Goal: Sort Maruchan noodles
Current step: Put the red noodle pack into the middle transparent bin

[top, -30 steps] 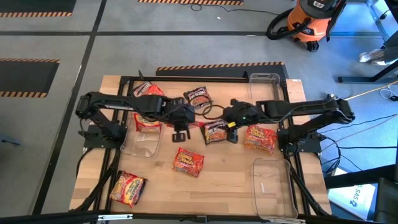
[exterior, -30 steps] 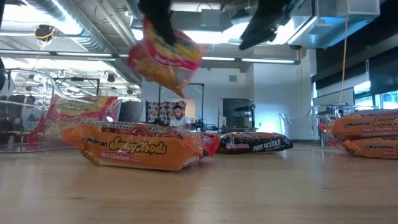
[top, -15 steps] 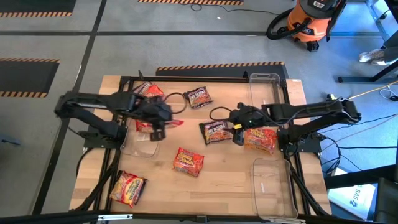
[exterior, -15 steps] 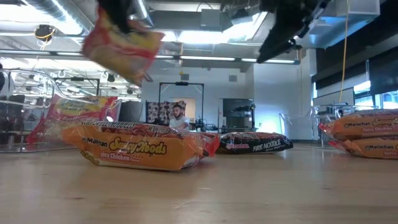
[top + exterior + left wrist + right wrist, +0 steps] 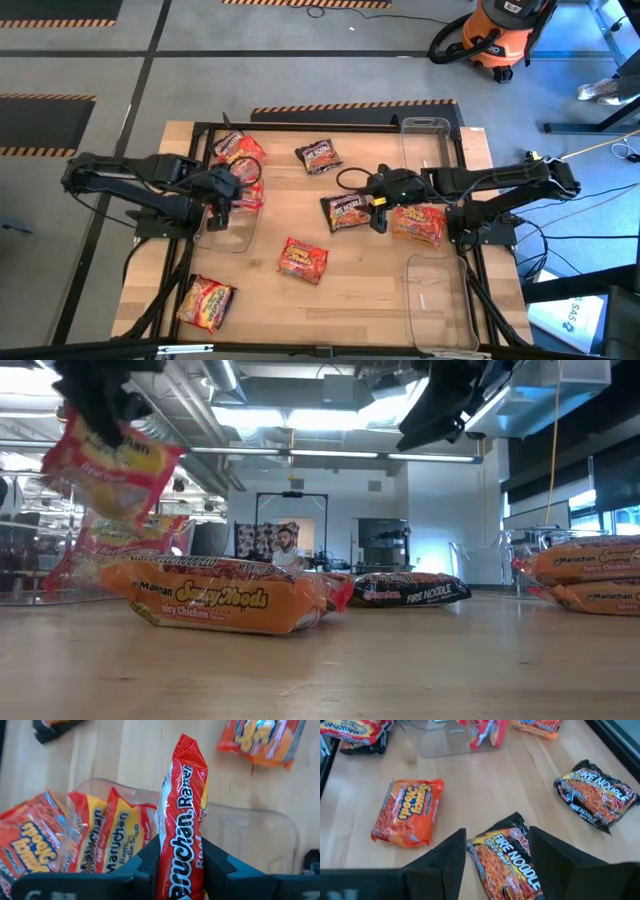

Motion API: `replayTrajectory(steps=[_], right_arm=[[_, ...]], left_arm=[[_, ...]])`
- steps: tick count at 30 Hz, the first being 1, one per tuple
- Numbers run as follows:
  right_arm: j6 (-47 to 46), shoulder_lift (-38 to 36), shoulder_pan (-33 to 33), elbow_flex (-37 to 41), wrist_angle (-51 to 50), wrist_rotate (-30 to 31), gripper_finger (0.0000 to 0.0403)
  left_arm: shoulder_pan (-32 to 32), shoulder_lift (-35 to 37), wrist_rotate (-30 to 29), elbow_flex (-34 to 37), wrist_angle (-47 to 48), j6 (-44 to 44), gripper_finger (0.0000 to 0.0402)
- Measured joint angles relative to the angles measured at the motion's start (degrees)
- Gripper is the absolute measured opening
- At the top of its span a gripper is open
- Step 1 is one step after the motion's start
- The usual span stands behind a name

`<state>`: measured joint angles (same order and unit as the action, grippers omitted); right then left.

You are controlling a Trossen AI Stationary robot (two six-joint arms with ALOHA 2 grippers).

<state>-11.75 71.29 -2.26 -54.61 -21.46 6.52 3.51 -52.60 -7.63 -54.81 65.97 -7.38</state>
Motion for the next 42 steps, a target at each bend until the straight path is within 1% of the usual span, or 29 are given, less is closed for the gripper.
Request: replayTrajectory(steps=[2,4,7,11,17,21,25,28,34,42], right_arm=[[0.0,0.0,0.0,0.0,0.5,0.0,0.0191],[0.0,0.0,0.0,0.0,1.1,0.0,0.0191],[0.1,0.0,0.0,0.0,1.0,0.0,0.0191],[0.1,0.0,0.0,0.0,1.1,0.0,0.0191],[0.1,0.0,0.0,0.0,1.0,0.0,0.0191],[0.1,0.0,0.0,0.0,1.0,0.0,0.0191],[0.1,0.0,0.0,0.0,1.0,0.0,0.0191],[0.1,0.0,0.0,0.0,1.0,0.0,0.0191],[0.1,0.0,0.0,0.0,1.0,-0.1,0.0191],[0.1,0.0,0.0,0.0,0.8,-0.1,0.0191]], left_arm=[[0.0,0.1,0.0,2.4,-1.6,0.0,0.0085],[0.0,0.1,1.4,4.8,-3.0,0.0,0.0085],[0.0,-0.3,3.3,7.9,-8.8,0.2,0.0085],[0.0,-0.3,0.6,11.3,-12.7,1.1,0.0085],[-1.1,-0.2,1.3,14.0,-17.5,0.4,0.0085],[-2.2,-0.3,0.5,14.1,-18.7,-0.2,0.0085],[-3.4,-0.2,0.0,14.4,-18.8,-2.7,0.0085],[-4.9,-0.2,1.3,16.2,-19.8,-4.7,0.0085],[-7.4,-0.1,1.4,19.7,-21.6,-8.8,0.0085],[-7.6,-0.1,1.4,19.7,-20.9,-9.0,0.0091]])
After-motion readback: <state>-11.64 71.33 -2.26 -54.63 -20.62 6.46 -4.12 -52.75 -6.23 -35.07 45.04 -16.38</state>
